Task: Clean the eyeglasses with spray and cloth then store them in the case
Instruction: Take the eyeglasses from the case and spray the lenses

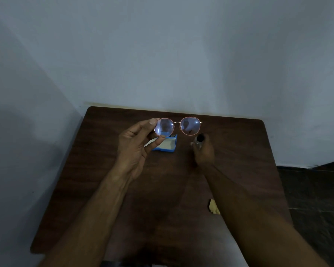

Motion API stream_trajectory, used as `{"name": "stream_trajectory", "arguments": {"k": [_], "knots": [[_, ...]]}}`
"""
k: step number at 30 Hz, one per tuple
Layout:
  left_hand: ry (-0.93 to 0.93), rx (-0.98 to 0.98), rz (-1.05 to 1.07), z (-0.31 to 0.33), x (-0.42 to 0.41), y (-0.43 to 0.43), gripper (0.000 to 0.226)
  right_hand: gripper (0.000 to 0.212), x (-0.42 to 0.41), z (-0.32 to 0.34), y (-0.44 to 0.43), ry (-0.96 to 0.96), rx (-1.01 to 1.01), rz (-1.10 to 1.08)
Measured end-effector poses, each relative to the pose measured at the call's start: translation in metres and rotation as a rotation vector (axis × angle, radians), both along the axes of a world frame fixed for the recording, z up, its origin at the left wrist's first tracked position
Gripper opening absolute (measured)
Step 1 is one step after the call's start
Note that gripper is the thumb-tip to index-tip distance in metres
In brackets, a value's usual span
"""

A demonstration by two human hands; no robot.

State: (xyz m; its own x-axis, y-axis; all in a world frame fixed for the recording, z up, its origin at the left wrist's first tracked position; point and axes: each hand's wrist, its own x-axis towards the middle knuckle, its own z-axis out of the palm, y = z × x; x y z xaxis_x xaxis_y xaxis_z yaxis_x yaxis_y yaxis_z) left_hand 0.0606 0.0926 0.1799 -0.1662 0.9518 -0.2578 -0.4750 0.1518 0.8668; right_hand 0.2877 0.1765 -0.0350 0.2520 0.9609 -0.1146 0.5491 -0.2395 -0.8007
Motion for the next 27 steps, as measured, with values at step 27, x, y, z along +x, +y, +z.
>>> {"name": "stream_trajectory", "arguments": {"k": [27], "knots": [[0.015,0.108,0.111,0.058,-0.053,-0.066,0.011,0.059,-0.103,0.279,-0.180,0.167,0.458,0.432]]}}
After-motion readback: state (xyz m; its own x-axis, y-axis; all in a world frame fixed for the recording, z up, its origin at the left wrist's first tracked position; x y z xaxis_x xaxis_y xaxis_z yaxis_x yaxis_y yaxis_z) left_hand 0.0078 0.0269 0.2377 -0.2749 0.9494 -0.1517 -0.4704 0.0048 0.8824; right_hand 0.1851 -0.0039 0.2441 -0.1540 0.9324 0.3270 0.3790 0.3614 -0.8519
